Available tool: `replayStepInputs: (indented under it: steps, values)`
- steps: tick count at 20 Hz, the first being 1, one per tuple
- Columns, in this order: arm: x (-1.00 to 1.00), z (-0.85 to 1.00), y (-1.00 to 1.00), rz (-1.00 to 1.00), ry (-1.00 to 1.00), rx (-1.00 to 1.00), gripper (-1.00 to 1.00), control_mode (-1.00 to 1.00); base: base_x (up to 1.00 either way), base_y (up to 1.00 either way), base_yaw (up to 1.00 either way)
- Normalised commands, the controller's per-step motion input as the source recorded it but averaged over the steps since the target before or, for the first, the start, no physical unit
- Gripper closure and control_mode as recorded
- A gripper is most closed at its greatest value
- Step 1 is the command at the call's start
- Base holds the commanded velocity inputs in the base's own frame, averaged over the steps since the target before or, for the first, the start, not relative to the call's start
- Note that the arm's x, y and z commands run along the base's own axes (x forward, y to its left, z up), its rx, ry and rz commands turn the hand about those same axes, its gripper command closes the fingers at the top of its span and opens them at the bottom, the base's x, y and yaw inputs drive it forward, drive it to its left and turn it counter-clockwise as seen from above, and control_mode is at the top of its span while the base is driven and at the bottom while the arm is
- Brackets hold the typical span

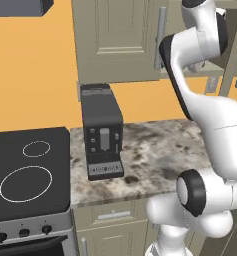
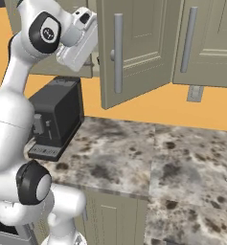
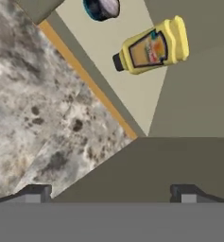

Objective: The dining table condiment station is running low on mustard. Refill the condiment station by opening the cabinet and taking the mustard from the cabinet and placing it on the dining table.

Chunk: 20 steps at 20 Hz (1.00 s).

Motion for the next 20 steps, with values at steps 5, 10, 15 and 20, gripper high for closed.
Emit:
replayStepInputs:
  steps: [5,10,15,20]
  values:
    - [0.16,-0.08,-0.74,-0.03,0.22,-0.12,-1.0,-1.0,0.0,0.0,0.0]
    - [-0.41,-0.1,-0.97,-0.12,0.09,-0.1,-1.0,-1.0,0.0,0.0,0.0]
    - [-1.0,-0.05,-1.0,-0.16,0.0,-0.07,-1.0,-1.0,0.0,0.0,0.0]
    - [-0.85,0.0,-1.0,-0.11,0.0,-0.03,-1.0,-1.0,0.0,0.0,0.0]
